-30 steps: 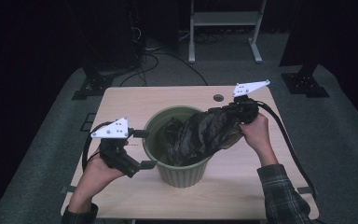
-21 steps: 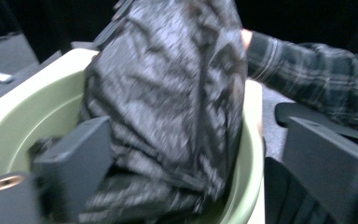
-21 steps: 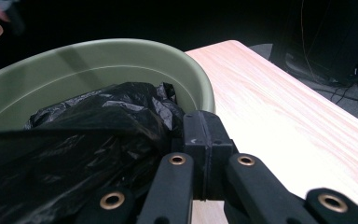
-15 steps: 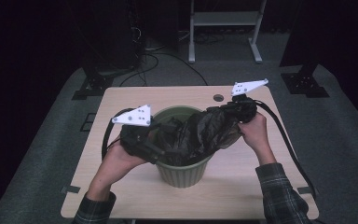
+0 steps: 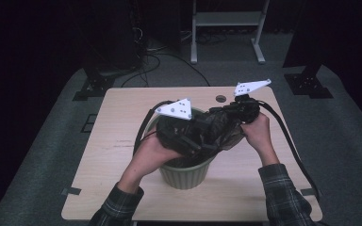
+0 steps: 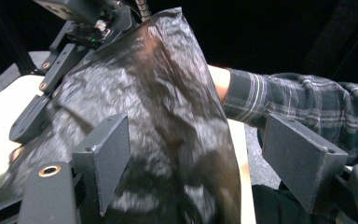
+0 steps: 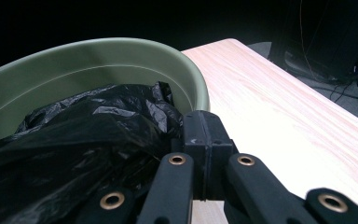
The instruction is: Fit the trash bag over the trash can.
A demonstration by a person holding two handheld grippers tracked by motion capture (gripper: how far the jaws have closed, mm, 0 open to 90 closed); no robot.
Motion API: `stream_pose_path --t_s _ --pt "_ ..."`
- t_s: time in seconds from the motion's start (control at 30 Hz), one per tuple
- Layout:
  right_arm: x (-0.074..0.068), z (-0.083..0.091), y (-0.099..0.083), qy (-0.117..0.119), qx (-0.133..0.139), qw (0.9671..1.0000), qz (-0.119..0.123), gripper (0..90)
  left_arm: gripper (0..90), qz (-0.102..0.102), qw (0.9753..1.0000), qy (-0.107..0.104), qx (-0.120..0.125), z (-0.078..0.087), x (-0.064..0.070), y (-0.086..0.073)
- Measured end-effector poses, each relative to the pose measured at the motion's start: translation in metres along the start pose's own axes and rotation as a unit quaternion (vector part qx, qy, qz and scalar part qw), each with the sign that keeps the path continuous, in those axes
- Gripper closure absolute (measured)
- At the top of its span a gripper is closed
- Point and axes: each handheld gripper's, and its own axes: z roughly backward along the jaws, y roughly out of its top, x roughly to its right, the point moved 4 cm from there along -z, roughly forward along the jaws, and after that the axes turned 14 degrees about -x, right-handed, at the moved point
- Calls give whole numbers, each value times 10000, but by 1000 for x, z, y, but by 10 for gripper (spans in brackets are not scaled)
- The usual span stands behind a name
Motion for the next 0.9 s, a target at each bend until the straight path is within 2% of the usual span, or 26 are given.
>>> stream_pose_path --t_s 0.1,0.2,0.47,0.6,0.7,0.9 --pt "0 1 0 -3 6 10000 -1 898 222 -3 10000 -66 -43 -9 0 5" --pt "1 2 0 -10 3 10000 -3 898 227 3 9999 32 -122 -17 0 7" --pt "1 4 0 -19 12 10000 -1 898 380 48 9998 -71 -165 -24 -6 4" --pt "1 4 0 -23 3 10000 5 898 520 103 9997 -179 -133 -20 -8 -1" --pt "0 5 0 -20 0 10000 15 892 679 193 9993 -286 -171 -15 -10 -4" --pt "-3 8 -3 -9 -51 10000 6 816 897 280 9981 -375 -401 -12 -13 -12"
